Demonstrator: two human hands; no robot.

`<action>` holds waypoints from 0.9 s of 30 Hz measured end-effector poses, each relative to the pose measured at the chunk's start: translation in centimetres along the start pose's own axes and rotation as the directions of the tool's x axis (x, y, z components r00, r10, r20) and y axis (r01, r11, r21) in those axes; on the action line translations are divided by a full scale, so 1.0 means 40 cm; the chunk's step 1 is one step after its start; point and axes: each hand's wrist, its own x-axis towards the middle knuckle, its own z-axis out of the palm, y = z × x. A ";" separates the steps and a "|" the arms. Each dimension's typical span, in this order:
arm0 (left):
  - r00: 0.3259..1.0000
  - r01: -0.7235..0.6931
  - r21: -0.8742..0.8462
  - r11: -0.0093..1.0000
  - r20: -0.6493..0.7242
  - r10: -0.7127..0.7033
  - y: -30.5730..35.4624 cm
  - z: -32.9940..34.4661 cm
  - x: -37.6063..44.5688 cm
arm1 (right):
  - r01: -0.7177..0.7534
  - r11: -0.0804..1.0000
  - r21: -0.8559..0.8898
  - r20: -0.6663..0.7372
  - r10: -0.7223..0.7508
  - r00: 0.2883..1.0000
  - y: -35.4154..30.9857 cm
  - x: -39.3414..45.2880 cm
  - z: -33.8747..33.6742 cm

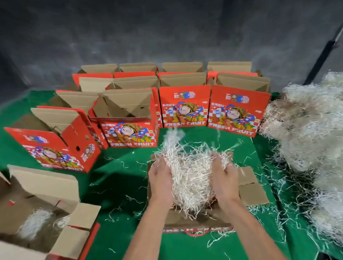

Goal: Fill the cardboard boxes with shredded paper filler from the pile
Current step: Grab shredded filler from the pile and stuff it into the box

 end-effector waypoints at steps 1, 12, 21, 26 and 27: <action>1.000 -0.027 -0.011 1.000 0.011 0.028 -0.006 0.014 -0.004 | 0.035 0.999 0.038 -0.046 -0.033 0.998 -0.006 -0.010 0.014; 0.905 -0.414 0.212 0.885 0.201 0.375 -0.091 0.043 -0.056 | 0.173 0.983 -0.056 -0.180 -0.180 0.967 0.007 -0.025 0.037; 0.996 -0.084 0.114 0.990 0.005 0.084 -0.094 0.037 -0.016 | 0.177 0.980 -0.087 -0.145 -0.188 0.971 -0.025 0.004 0.013; 0.986 -0.034 -0.266 0.963 -0.165 -0.011 -0.026 -0.033 0.049 | 0.035 0.998 -0.061 -0.326 -0.053 0.944 -0.017 0.062 -0.069; 0.994 0.001 -0.273 0.962 -0.101 -0.029 -0.049 -0.004 0.032 | 0.063 0.996 -0.063 -0.311 -0.079 0.947 -0.012 0.047 -0.040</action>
